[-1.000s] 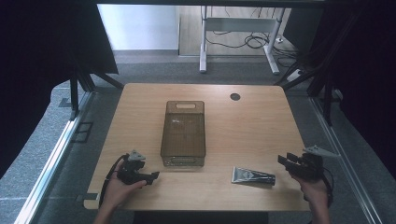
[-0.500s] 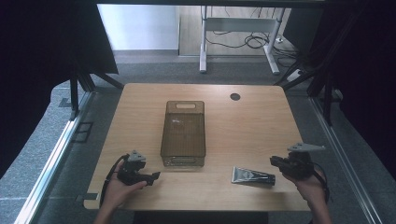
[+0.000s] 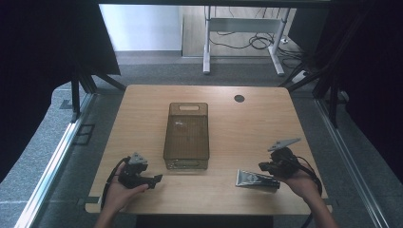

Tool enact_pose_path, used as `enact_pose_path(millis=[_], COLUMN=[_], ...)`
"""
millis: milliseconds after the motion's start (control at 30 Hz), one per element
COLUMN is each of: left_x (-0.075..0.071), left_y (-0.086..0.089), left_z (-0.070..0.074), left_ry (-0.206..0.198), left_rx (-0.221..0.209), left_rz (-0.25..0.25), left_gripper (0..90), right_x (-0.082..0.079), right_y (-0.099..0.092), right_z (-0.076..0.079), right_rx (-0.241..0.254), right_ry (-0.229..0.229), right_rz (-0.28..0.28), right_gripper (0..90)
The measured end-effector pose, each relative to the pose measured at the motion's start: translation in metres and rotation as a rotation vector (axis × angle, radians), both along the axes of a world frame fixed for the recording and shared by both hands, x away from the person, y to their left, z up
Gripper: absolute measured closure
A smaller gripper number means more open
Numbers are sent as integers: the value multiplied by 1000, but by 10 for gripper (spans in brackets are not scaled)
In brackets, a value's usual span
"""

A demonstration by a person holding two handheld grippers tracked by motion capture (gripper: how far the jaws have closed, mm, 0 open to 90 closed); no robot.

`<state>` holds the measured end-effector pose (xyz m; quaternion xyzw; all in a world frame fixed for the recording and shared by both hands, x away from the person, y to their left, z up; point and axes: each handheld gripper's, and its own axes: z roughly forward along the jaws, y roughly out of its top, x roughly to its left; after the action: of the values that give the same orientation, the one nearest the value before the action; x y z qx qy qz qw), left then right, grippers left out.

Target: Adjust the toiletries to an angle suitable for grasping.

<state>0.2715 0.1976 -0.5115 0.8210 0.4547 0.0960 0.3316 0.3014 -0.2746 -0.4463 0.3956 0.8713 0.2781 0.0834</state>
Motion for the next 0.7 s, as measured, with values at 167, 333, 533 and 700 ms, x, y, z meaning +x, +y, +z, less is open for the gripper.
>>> enact_pose_path(millis=[167,333,533,700], left_x=[-1,-1,-2,-2], left_y=[0,2,5,9], left_z=[1,3,7,8], left_ry=[0,-7,-18,-23], left_rx=[-6,-6,-16,-23], left_rz=[6,6,9,15], left_gripper=[242,242,242,242], right_x=[3,5,8,9], right_y=[15,29,42,52], right_z=[0,-1,-5,-9], right_rx=[-48,-56,-81,-117], right_ry=[35,65,97,143], right_rz=[50,92,124,155], right_gripper=[893,893,893,894])
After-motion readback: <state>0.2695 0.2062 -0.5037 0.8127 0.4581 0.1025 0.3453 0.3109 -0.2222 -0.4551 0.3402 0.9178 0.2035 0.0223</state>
